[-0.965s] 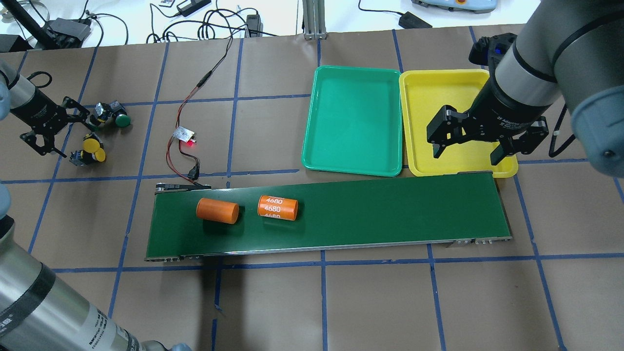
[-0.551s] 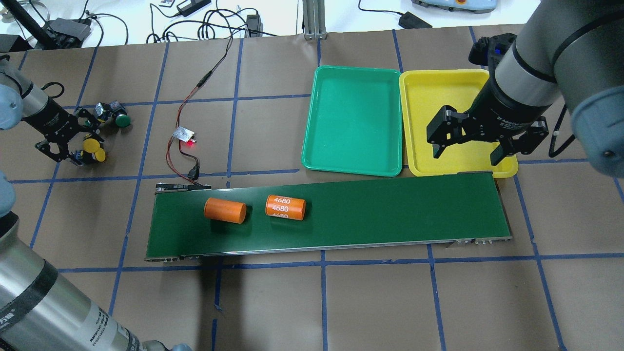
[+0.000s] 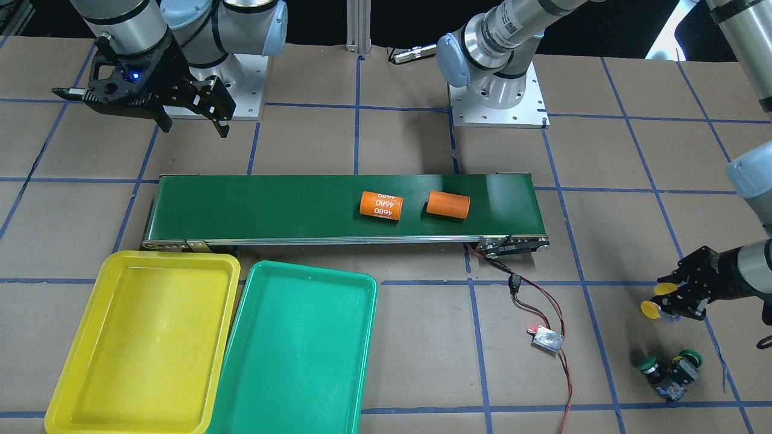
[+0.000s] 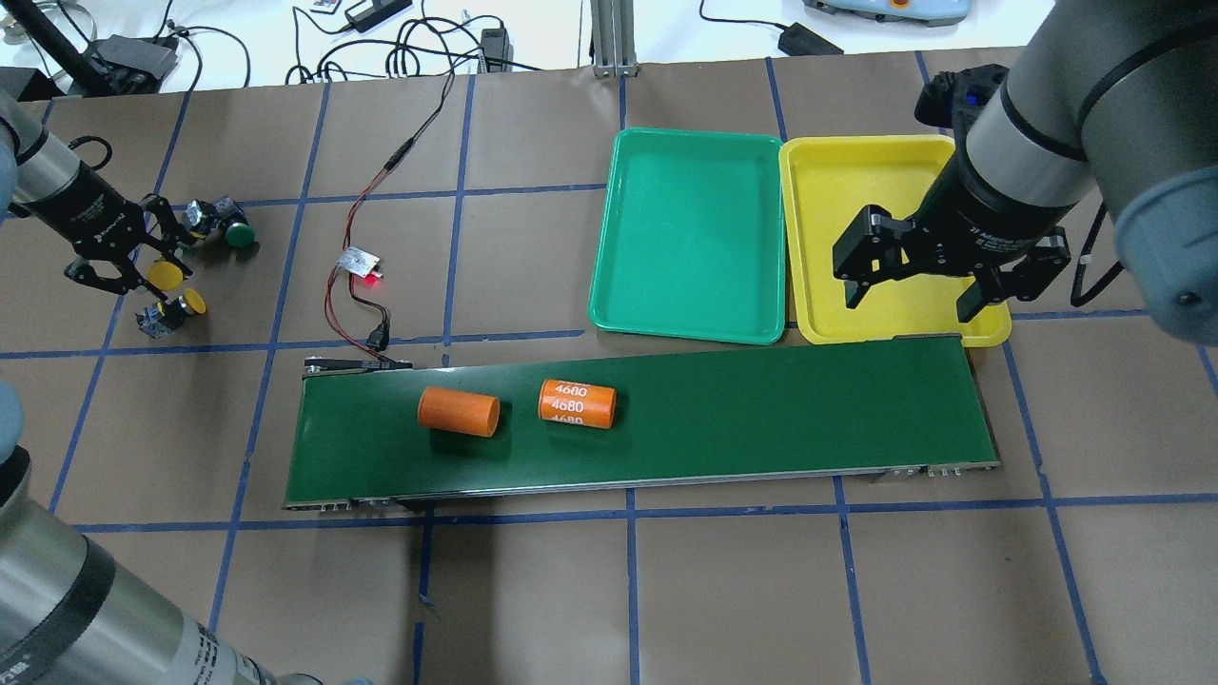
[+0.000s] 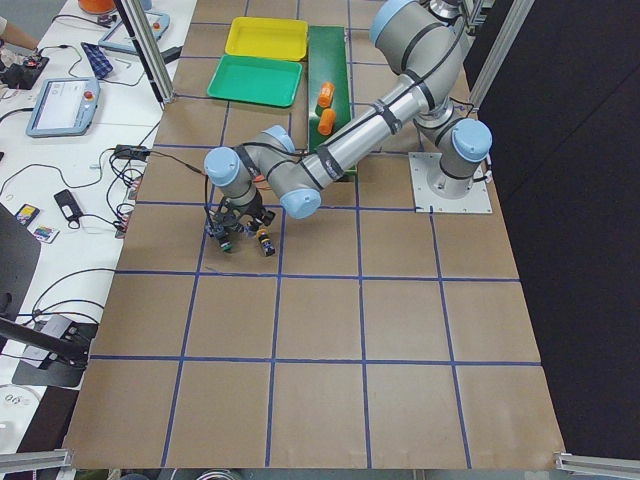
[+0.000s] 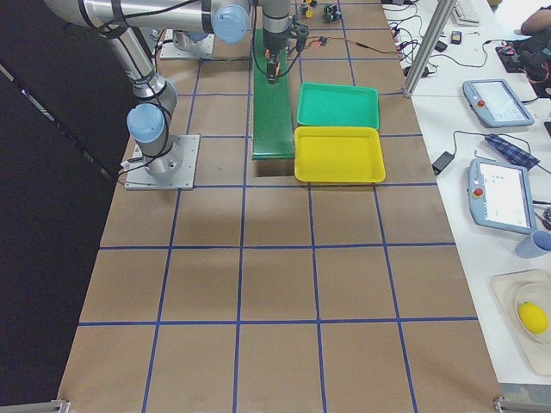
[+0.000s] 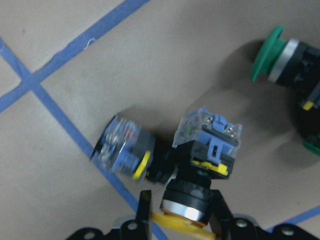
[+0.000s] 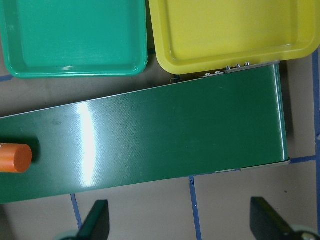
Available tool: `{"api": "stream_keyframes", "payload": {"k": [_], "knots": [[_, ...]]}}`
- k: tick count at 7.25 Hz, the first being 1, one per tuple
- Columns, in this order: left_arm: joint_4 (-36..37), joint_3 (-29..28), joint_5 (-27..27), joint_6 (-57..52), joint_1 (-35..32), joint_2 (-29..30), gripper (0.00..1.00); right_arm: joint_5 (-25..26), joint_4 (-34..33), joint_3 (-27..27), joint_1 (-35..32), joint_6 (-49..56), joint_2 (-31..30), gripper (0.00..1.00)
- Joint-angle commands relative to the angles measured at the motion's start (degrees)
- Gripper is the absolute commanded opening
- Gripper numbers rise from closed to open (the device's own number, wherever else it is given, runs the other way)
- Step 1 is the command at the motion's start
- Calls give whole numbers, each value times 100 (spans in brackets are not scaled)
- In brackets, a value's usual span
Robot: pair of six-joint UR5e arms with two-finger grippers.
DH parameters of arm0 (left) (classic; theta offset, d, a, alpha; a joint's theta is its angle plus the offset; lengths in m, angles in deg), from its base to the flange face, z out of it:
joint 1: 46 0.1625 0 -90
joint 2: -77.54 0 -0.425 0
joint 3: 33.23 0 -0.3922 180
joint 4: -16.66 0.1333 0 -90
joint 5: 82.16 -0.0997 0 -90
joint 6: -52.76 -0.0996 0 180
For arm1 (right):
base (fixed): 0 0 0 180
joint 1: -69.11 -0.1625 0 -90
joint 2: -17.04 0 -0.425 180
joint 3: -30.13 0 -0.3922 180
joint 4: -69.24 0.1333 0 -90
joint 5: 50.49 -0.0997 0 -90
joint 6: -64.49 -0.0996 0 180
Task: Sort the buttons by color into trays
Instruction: 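Carry the yellow-capped button onto the belt and release it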
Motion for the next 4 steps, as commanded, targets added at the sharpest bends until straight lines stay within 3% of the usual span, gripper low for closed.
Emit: {"api": "stream_keyframes", "payload": {"k": [1, 4], "knots": [[-615, 482, -5, 1170, -645, -874, 0, -7, 6, 1, 1, -14, -5, 100], [-502, 2056, 4, 3155, -1534, -2061, 0, -15, -3, 1, 1, -6, 4, 100]]}}
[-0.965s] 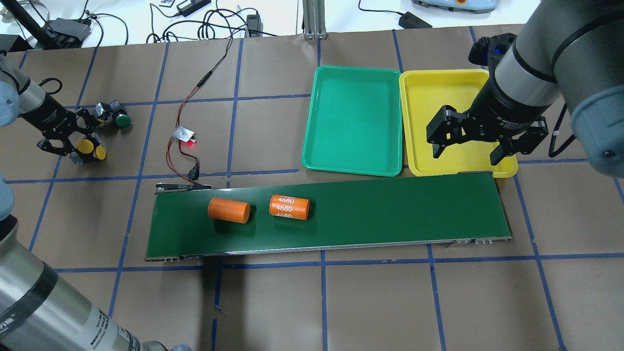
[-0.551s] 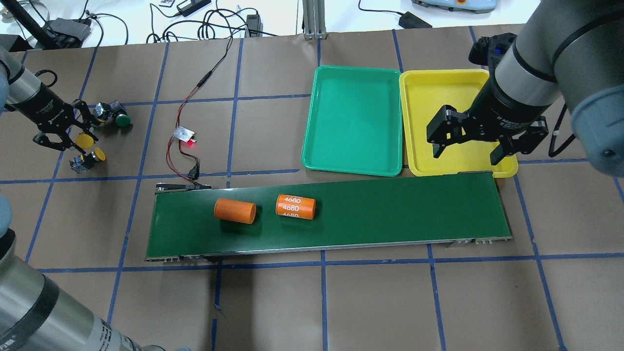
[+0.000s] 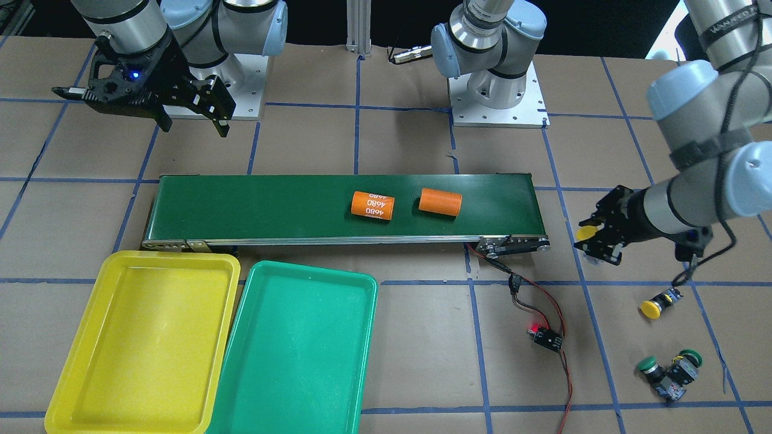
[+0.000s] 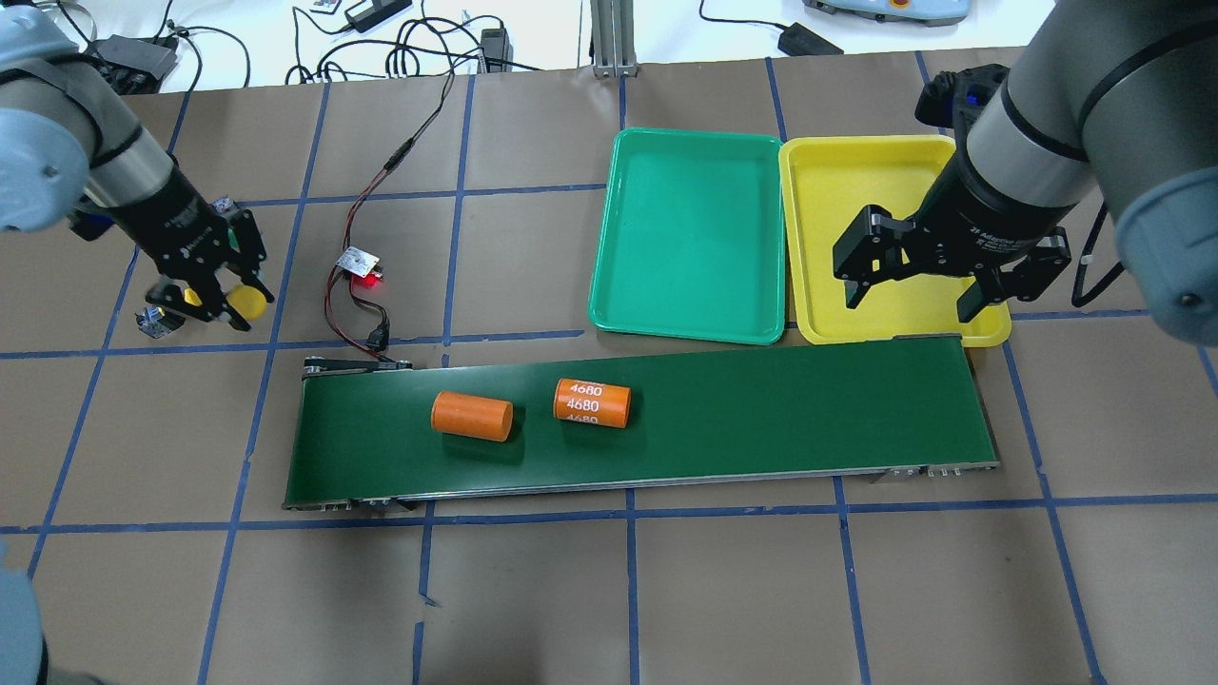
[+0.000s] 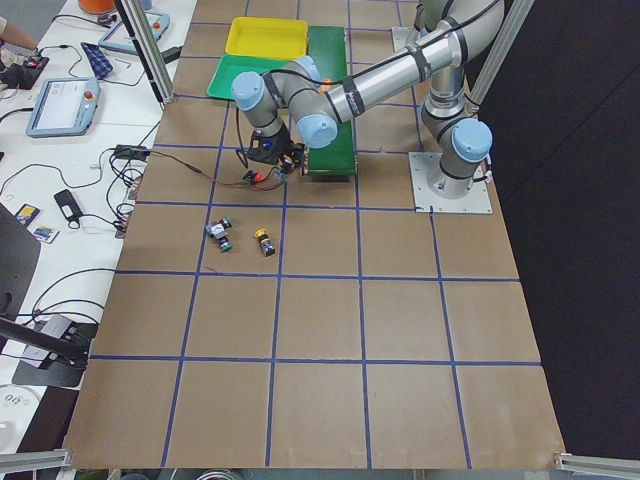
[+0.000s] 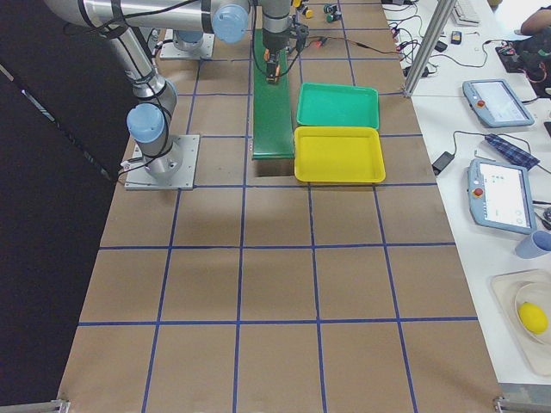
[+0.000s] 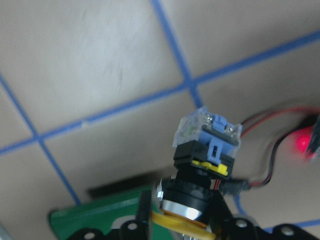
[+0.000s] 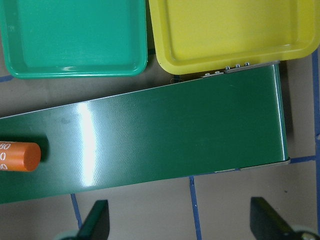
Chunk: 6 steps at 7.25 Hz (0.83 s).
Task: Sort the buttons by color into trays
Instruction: 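Carry the yellow-capped button onto the belt and release it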
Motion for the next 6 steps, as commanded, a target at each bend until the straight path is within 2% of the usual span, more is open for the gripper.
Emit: {"api": "stream_keyframes", "payload": {"k": [1, 3, 6], "knots": [[21, 694, -49, 1214, -517, -749, 0, -44, 2, -9, 0, -10, -2, 100], [12, 922, -50, 2093, -807, -910, 0, -10, 2, 0, 0, 8, -2, 100], [100, 1152, -85, 3228, -1133, -814, 0, -35, 2, -9, 0, -10, -11, 100]]}}
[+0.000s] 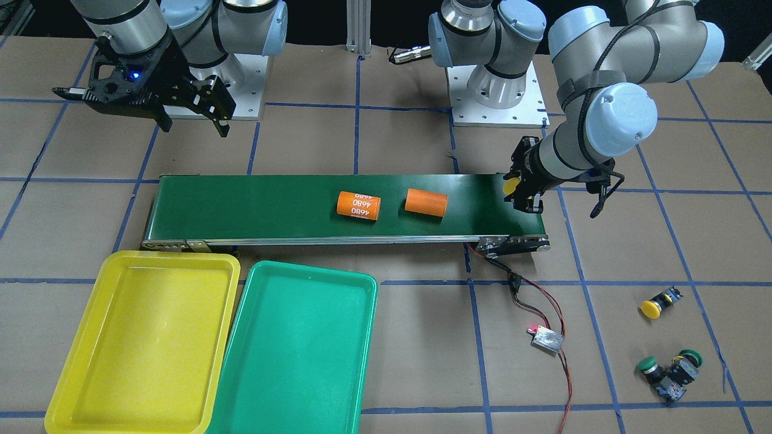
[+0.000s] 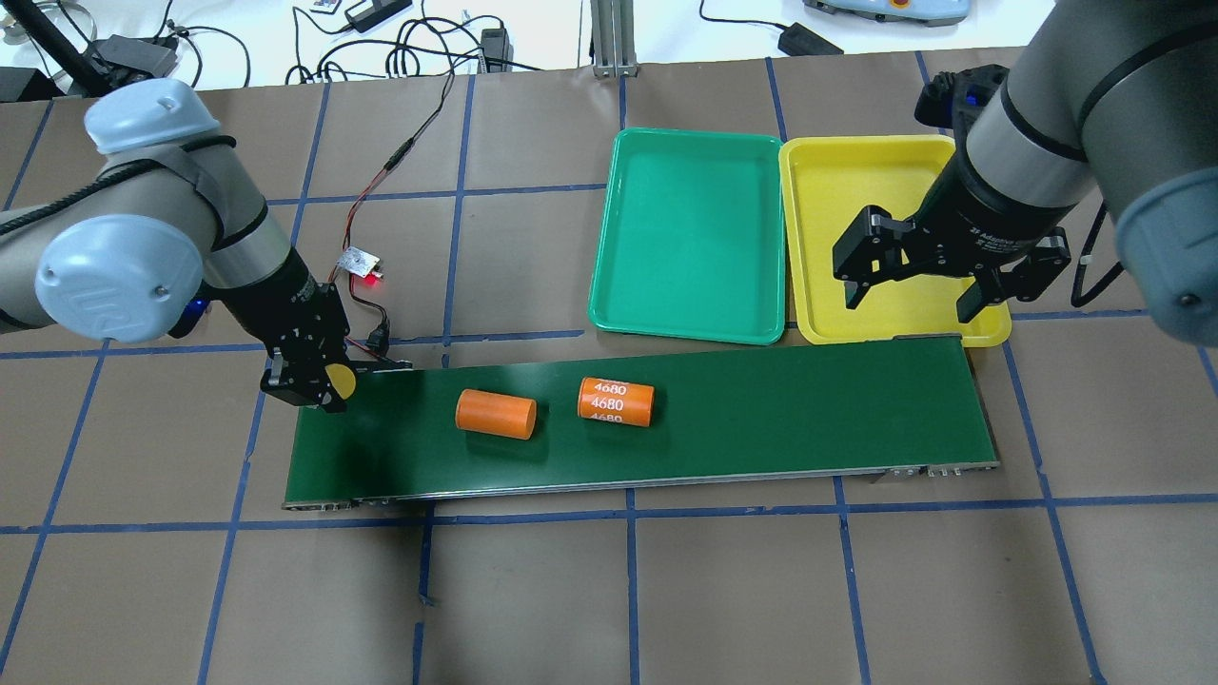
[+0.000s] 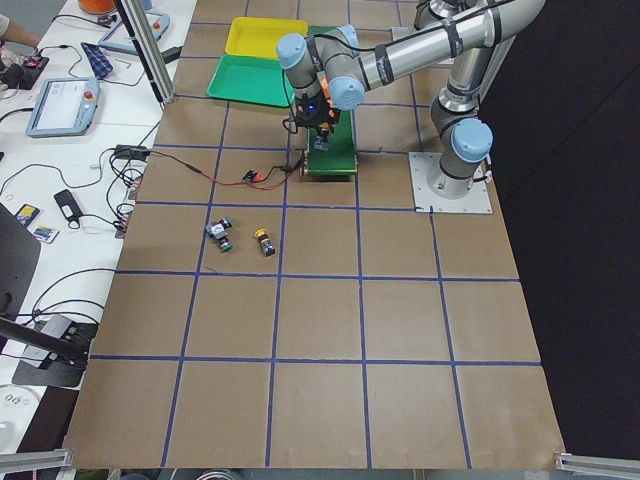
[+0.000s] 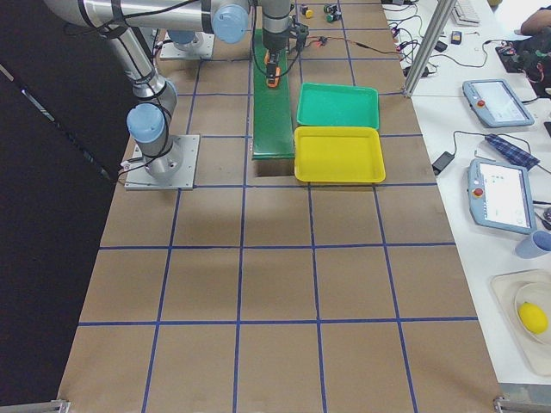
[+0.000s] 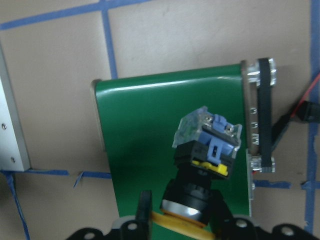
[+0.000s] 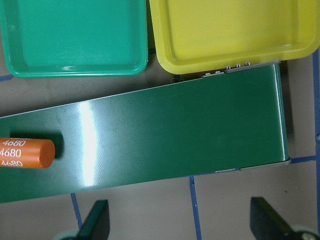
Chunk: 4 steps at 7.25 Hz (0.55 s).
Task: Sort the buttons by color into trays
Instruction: 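Carry the yellow-capped button onto the belt and release it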
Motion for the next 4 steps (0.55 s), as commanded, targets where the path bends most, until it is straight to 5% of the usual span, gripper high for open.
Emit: {"api": "stream_keyframes", "payload": {"k": [1, 2, 4], "knots": [[148, 117, -12, 536, -246, 118, 0, -30, 0, -4, 0, -20, -6, 100], [402, 239, -108, 545, -308, 171, 0, 14, 0, 5, 0, 6, -6, 100], [457, 337, -626, 536, -317, 198, 38, -30, 0, -3, -9, -20, -15, 100]]}}
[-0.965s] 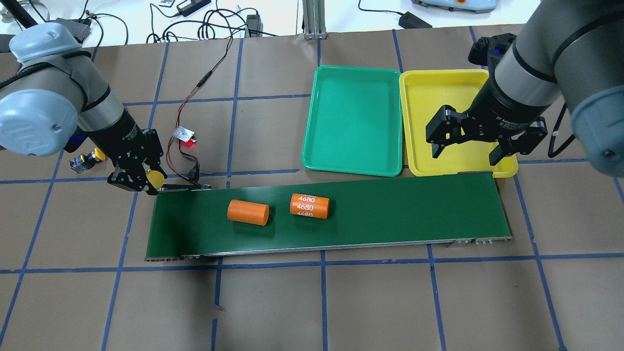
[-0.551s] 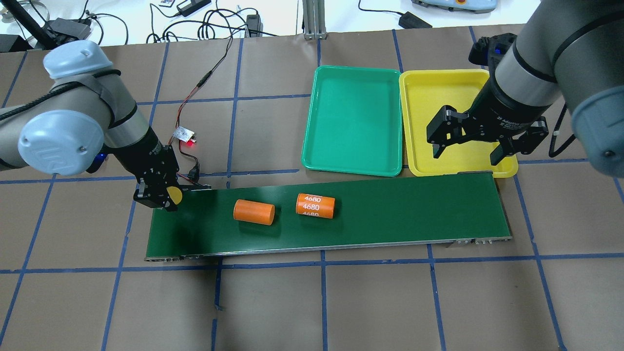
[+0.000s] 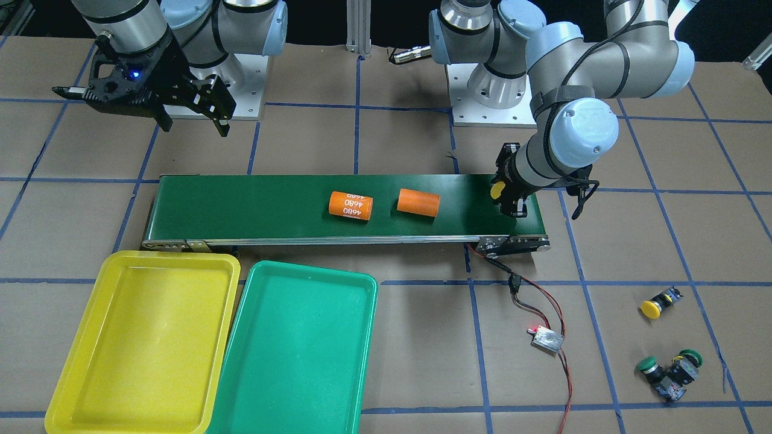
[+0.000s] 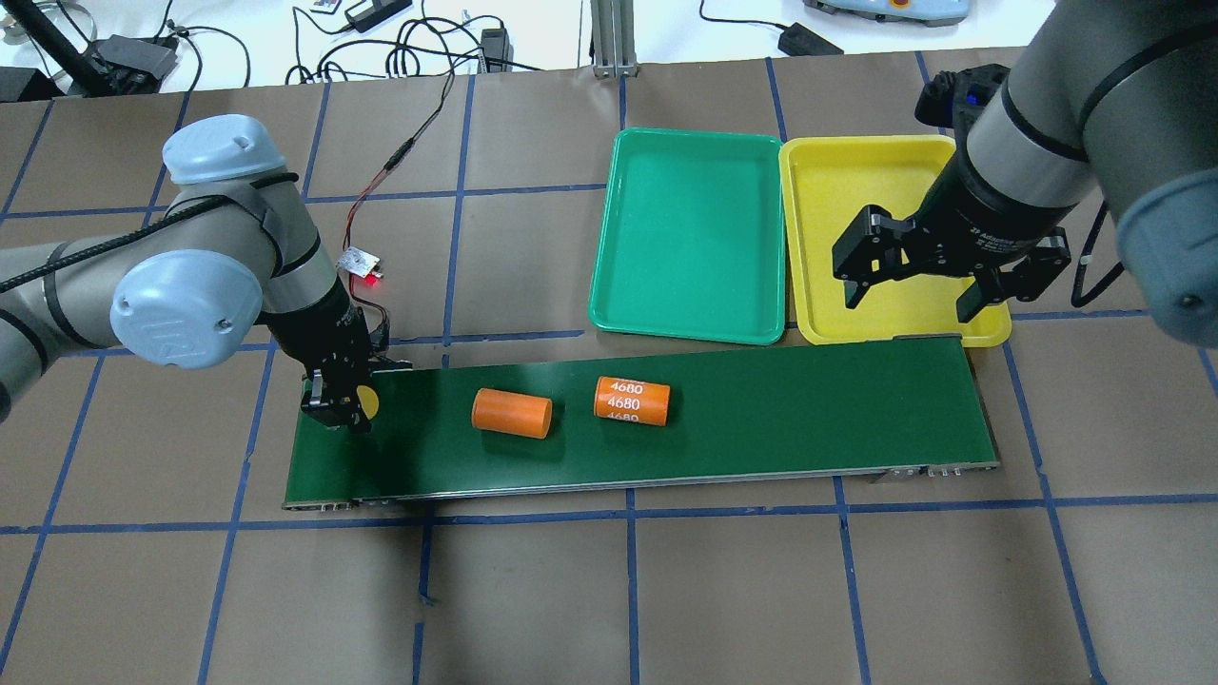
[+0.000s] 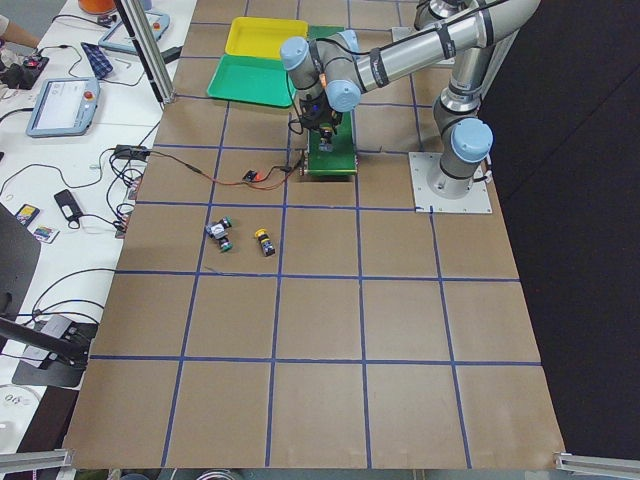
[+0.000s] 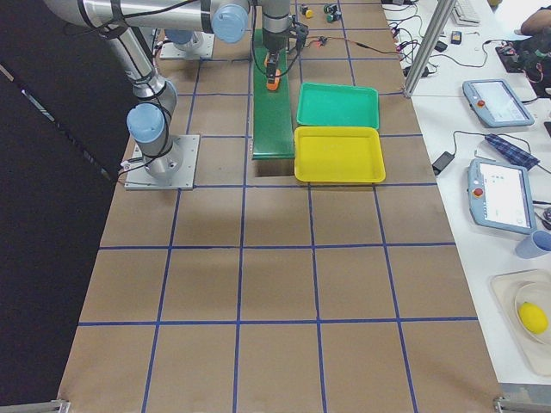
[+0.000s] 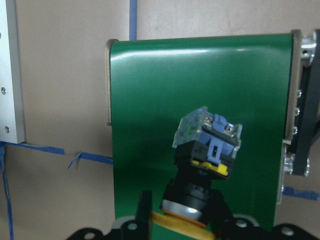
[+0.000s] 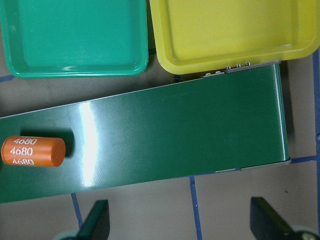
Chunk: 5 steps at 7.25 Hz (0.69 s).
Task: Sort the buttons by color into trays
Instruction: 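Carry the yellow-capped button onto the belt and release it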
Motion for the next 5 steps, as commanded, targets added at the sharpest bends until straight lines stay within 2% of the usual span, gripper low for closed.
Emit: {"api": "stream_keyframes", "payload": {"k": [1, 4, 5], "knots": [[65, 50, -243, 28, -20, 40, 99, 29, 13, -6, 1, -19, -24, 100], [73, -151, -173, -147, 15, -56, 100, 135, 22, -15, 10, 7, -68, 100], [-14, -474, -216, -548, 67, -100, 100, 144, 65, -15, 1, -2, -94, 100]]}}
